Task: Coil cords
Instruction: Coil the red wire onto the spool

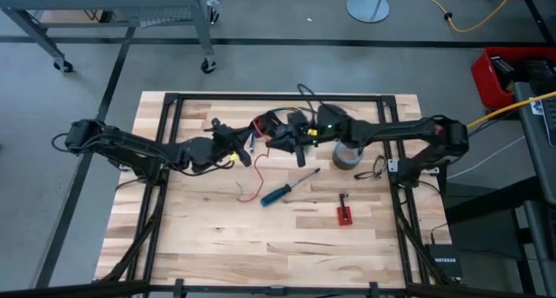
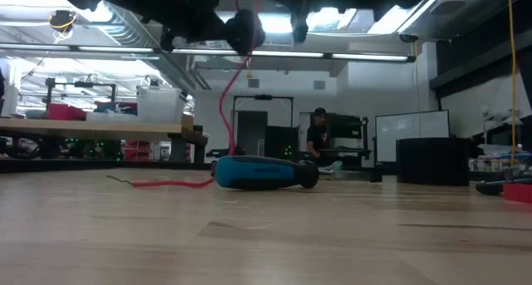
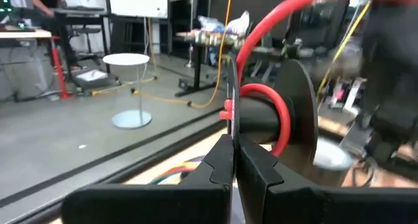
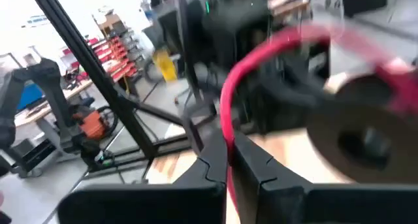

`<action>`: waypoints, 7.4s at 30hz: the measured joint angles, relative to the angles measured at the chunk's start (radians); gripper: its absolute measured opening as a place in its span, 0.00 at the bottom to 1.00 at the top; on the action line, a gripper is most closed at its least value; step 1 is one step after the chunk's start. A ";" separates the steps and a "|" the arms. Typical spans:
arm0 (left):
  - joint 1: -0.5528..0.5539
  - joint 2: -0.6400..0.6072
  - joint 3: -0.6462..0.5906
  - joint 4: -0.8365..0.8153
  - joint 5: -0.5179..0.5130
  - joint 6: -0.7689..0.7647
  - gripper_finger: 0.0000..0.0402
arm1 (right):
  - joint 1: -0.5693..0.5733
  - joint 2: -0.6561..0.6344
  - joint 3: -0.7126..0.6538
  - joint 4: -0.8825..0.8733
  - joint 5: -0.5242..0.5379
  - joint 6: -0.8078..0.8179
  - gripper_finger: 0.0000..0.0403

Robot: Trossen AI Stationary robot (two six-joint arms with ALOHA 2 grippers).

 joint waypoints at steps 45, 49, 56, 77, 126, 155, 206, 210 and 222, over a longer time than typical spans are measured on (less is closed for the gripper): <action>-0.050 -0.067 -0.001 0.104 0.134 0.124 0.00 | -0.075 0.171 0.000 -0.164 -0.021 -0.014 0.02; -0.059 -0.108 -0.002 0.035 0.114 0.126 0.00 | -0.094 0.169 0.002 -0.199 -0.025 -0.015 0.02; -0.060 -0.127 -0.002 0.003 0.113 0.125 0.00 | -0.101 0.169 0.002 -0.195 -0.019 -0.023 0.07; -0.063 -0.129 0.000 0.026 0.114 0.110 0.00 | -0.099 0.173 -0.002 -0.264 0.095 -0.068 0.23; -0.059 -0.127 0.000 0.045 0.113 0.156 0.00 | -0.155 0.172 -0.001 -0.525 -0.413 -0.221 0.23; -0.060 -0.127 0.000 0.044 0.114 0.156 0.00 | 0.090 0.172 0.000 -0.424 0.283 -0.430 0.23; -0.084 -0.127 -0.001 -0.077 0.119 0.074 0.00 | 0.037 0.222 0.009 -0.537 0.676 -0.417 0.02; -0.098 -0.128 0.000 -0.133 0.121 0.034 0.00 | 0.015 0.222 0.046 -0.560 0.688 -0.406 0.01; -0.107 -0.128 0.000 -0.351 0.073 -0.083 0.00 | -0.002 0.222 0.270 -0.775 0.670 -0.433 0.01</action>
